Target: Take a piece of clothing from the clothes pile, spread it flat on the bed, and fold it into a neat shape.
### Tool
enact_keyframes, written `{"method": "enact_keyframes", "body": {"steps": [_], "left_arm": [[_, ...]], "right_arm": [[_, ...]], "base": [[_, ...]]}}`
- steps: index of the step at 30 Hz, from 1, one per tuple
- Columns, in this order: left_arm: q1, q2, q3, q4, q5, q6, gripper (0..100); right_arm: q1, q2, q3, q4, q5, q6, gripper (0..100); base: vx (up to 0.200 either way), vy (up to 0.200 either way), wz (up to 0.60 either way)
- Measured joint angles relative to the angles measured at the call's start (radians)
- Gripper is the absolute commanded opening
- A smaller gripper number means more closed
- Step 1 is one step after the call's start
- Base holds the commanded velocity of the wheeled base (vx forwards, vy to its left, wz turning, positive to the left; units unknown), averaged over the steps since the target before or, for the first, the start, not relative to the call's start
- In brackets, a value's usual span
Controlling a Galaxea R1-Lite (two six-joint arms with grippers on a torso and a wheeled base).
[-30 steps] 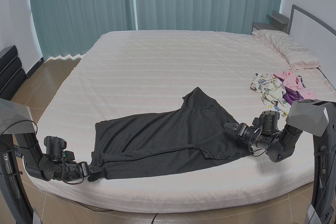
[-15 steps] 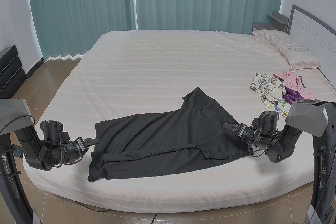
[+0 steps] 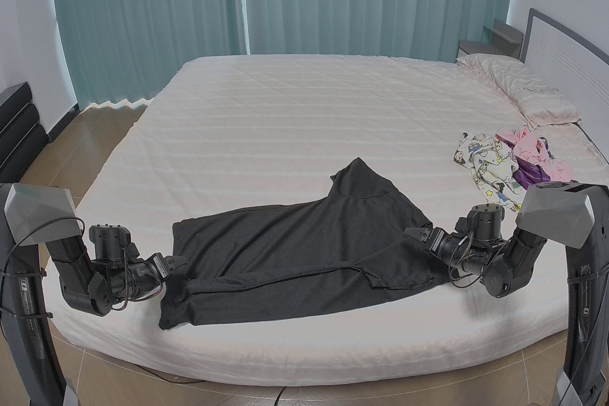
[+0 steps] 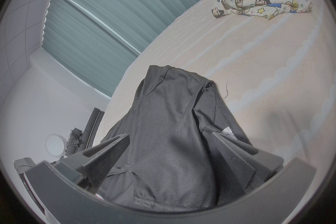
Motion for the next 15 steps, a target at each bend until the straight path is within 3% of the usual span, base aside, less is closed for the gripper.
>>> {"method": "enact_keyframes", "body": {"steps": [6,15], "left_arm": [[-0.004,0.023,0.000,-0.006,0.005,-0.002,0],[0.001,0.029,0.013,-0.017,0.024,-0.009,0]], "right_arm": [[-0.007,-0.004,-0.006,0.006,-0.005,-0.017,100],[-0.022,-0.001,-0.039,0.049,-0.001,-0.139,100]], "base": [[0.000,0.000,0.00],[0.000,0.000,0.00]]}}
